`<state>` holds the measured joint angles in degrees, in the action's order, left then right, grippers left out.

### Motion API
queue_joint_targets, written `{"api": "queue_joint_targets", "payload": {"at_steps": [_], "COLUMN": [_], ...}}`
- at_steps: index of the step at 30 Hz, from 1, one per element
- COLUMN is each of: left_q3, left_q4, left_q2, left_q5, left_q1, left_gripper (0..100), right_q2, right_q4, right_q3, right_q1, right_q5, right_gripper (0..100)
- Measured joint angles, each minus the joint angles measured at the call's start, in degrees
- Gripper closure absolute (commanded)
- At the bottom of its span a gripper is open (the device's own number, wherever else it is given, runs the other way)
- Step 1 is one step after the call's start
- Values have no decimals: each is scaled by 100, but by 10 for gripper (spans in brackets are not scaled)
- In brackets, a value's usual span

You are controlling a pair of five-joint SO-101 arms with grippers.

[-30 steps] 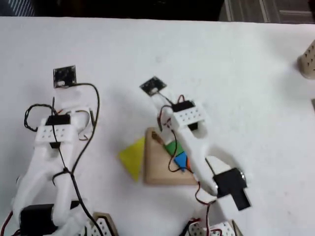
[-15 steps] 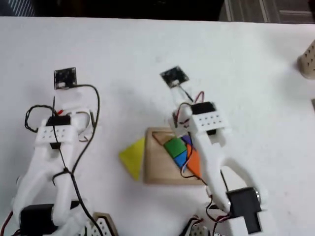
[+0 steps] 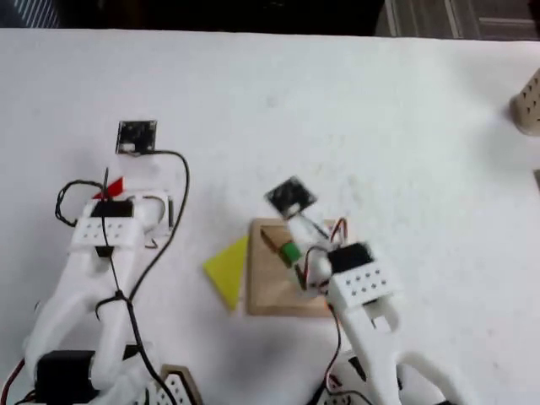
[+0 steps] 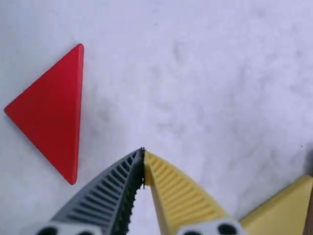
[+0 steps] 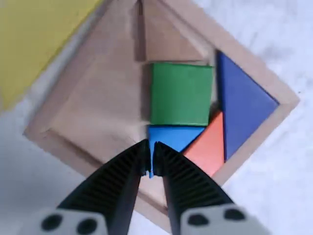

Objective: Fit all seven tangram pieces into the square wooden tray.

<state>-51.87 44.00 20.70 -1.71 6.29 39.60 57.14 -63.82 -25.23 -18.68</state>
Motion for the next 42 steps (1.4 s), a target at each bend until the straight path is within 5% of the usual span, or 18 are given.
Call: {"api": "queue_joint_targets", "payload": {"at_steps": [8,26,42], "left_q3": [0,0,0], "left_q4": [0,0,0], "left_q2": [0,0,0], "left_q5": [0,0,35], "left_q1": [-26,-35,-35], "left_gripper": [977,977,977], "right_q2": [123,-1029,-791], "right_q4": [-141,-475,-475], "right_q3": [-492,-105,-105], "right_q1": [-897,325,378], "right_q5": [-510,-519,-519], "right_gripper": [981,981,981]}}
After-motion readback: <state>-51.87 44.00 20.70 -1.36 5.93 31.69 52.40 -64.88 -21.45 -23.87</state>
